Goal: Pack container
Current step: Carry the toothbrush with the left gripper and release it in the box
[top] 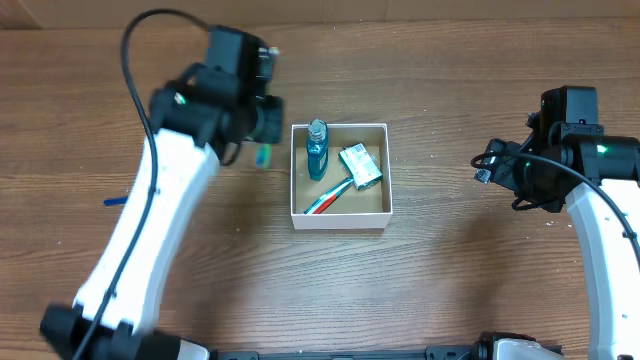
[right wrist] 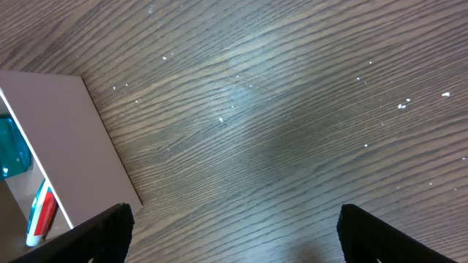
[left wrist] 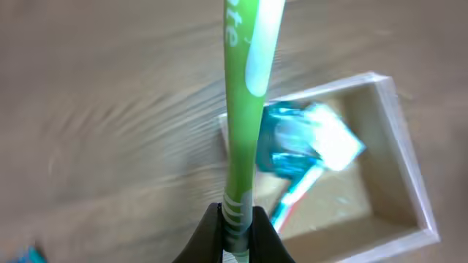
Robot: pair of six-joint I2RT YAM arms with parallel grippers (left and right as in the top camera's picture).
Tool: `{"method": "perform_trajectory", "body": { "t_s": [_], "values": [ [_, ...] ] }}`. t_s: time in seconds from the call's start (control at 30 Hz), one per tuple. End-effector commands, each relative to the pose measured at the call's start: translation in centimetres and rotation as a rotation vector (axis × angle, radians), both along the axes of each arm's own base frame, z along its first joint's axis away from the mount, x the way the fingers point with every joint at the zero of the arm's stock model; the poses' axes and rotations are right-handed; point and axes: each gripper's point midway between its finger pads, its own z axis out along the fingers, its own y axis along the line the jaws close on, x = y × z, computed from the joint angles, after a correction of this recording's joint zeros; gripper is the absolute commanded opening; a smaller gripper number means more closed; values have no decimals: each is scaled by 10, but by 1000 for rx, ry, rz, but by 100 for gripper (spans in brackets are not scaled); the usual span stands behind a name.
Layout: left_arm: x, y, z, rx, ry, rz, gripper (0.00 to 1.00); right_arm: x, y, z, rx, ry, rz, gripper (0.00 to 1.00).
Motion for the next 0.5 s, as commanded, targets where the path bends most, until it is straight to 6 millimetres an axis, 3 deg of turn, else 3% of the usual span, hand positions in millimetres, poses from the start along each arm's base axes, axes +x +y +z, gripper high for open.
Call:
{"method": "perform_trajectory", "body": {
  "t_s": [0.0,0.07,0.2,0.47],
  "values": [
    [-18,-39,-4,179,-65,-287,4,1,0,3,-1,-17,4,91],
    [-29,-62,-20,235,-50,-398,4,1,0,3,-1,-17,4,91],
    [-36,-80,-52,266,22,-453,4,1,0,3,-1,-16,4,91],
    [-37,-87,-121,320,202,-479,4,0,0,3,-1,-16,4,91]
  ]
}}
